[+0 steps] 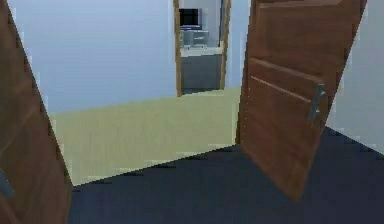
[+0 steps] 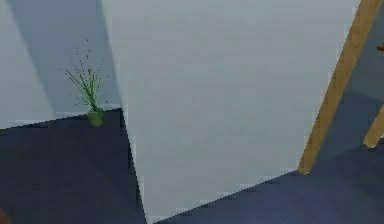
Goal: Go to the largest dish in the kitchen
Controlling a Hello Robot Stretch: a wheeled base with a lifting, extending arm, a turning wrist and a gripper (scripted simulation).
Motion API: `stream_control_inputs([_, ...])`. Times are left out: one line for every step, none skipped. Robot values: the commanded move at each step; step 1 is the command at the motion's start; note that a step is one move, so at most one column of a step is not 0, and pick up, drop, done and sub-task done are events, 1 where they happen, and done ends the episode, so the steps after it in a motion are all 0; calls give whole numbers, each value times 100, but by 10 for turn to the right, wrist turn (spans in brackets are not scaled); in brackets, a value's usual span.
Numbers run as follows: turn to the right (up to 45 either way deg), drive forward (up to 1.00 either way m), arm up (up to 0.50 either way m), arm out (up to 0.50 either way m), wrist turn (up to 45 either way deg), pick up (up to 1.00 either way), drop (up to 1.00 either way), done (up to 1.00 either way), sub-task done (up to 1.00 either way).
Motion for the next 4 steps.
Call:
stream_control_inputs([0, 100, 0, 0, 0, 0, 0, 0, 0])
stream_control_inputs([30, 0, 0, 0, 0, 0, 0, 0, 0])
stream_control_inputs([0, 100, 0, 0, 0, 0, 0, 0, 0])
stream_control_inputs([0, 65, 0, 0, 0, 0, 0, 0, 0])
